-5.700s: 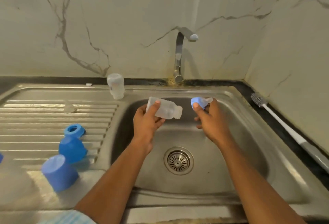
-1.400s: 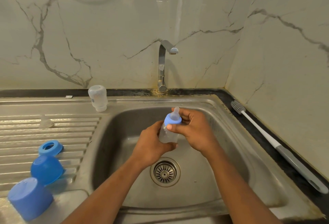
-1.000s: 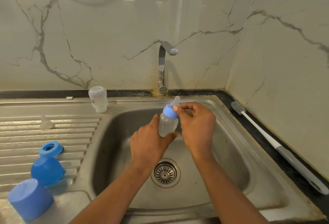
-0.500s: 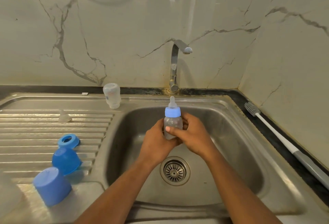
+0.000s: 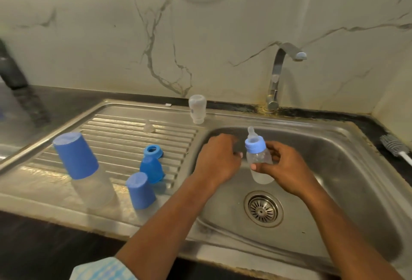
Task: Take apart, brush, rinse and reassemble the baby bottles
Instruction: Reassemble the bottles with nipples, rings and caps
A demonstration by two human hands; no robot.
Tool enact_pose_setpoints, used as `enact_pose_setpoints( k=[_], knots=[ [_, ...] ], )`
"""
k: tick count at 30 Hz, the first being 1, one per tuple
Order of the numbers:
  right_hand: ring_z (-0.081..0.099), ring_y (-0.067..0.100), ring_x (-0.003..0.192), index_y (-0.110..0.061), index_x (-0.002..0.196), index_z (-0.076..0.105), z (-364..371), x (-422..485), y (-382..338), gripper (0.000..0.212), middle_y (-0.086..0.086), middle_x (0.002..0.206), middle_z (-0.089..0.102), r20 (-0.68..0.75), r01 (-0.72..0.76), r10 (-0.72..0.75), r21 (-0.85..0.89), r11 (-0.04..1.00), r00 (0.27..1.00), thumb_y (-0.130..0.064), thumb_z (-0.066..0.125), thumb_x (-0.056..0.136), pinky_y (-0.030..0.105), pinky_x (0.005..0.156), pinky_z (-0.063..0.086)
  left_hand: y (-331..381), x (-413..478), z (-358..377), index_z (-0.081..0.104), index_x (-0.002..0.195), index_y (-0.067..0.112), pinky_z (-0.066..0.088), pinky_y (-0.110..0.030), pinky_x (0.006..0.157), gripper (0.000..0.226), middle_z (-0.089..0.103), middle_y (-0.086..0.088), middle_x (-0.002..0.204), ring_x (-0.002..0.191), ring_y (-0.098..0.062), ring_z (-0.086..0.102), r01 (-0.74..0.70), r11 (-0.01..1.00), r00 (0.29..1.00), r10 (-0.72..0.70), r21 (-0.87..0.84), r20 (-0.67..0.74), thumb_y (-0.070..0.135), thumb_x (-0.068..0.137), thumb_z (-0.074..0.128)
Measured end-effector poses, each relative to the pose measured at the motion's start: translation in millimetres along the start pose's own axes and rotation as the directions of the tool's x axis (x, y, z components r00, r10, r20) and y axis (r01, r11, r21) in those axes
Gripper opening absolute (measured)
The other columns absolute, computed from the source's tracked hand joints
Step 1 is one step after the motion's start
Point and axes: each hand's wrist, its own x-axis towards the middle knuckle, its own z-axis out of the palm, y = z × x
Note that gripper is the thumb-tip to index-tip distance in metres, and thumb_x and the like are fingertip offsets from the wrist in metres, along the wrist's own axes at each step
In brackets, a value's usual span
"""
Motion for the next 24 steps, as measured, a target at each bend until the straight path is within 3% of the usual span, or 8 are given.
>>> enact_pose_setpoints(
  k=[2,5,9,12,15,19,24],
  knots=[
    [0.061,-0.005,0.093,-0.028,0.120,0.060,1.7,0.4,1.2,0.058,-0.014,0.104,0.066,0.014,0.005,-0.005,-0.009,1.000,1.000,-0.023,0.088,0.069,0.013,0.074,0.044,-5.0,-12.5,4.0,0.070,0.114,0.013,0.054,-0.039,0.089,0.026,0.072,-0.007,0.113,0.108,-0.030,0.065,0.024,0.999,1.000,-0.025,0.030,0.013,0.023,0.091,0.064],
    [0.061,-0.007,0.092,-0.028,0.122,0.061,3.2,0.0,2.0,0.060,-0.015,0.104,0.066,0.038,0.012,-0.011,-0.025,1.000,0.999,-0.025,0.089,0.068,0.011,0.073,0.044,-7.6,-38.6,1.9,0.066,0.122,0.016,0.051,-0.036,0.093,0.030,0.069,-0.003,0.119,0.113,-0.026,0.062,0.041,0.996,0.999,-0.040,0.073,-0.015,0.028,0.094,0.061],
    [0.062,-0.004,0.095,-0.027,0.122,0.063,5.6,0.0,1.6,0.061,-0.012,0.107,0.068,0.077,0.019,-0.016,-0.034,0.999,0.997,-0.026,0.089,0.067,0.016,0.077,0.047,-7.1,-87.5,-21.2,0.062,0.132,0.025,0.043,-0.024,0.088,0.037,0.063,0.007,0.127,0.116,-0.014,0.058,0.021,0.998,0.975,-0.006,0.065,-0.222,0.031,0.096,0.060],
    [0.064,-0.002,0.095,-0.026,0.121,0.064,6.3,-0.7,1.6,0.060,-0.013,0.107,0.069,0.097,0.019,-0.016,-0.031,0.999,0.995,-0.026,0.090,0.066,0.019,0.080,0.049,-23.0,-125.2,-40.4,0.069,0.122,0.021,0.044,-0.027,0.078,0.037,0.062,0.000,0.121,0.106,-0.018,0.057,0.082,0.992,0.866,-0.022,0.100,-0.499,0.025,0.086,0.072],
    [0.064,0.002,0.096,-0.026,0.121,0.063,6.6,-1.2,1.2,0.060,-0.011,0.107,0.069,0.107,0.020,-0.015,-0.037,0.999,0.994,-0.025,0.089,0.067,0.022,0.080,0.049,-52.4,-149.1,-52.7,0.060,0.132,0.011,0.051,-0.046,0.081,0.056,0.054,-0.014,0.125,0.105,-0.035,0.054,0.301,0.939,0.766,-0.132,0.169,-0.629,0.025,0.080,0.078],
    [0.062,-0.001,0.095,-0.027,0.121,0.062,5.7,-2.6,-0.4,0.059,-0.011,0.106,0.067,0.119,0.015,-0.010,-0.044,0.999,0.993,-0.024,0.088,0.068,0.016,0.075,0.045,-73.2,-152.8,-61.0,0.052,0.139,0.005,0.052,-0.053,0.086,0.072,0.050,-0.020,0.130,0.111,-0.041,0.055,0.479,0.856,0.765,-0.301,0.191,-0.570,0.043,0.082,0.076],
    [0.061,-0.005,0.094,-0.026,0.123,0.061,5.3,-3.1,-0.1,0.060,-0.014,0.104,0.066,0.129,0.002,0.004,-0.050,0.999,0.992,-0.025,0.088,0.069,0.014,0.073,0.044,-78.8,-142.4,-62.7,0.060,0.128,0.008,0.052,-0.043,0.081,0.066,0.061,-0.016,0.121,0.103,-0.035,0.062,0.445,0.880,0.816,-0.323,0.164,-0.480,0.052,0.080,0.072]
  ],
)
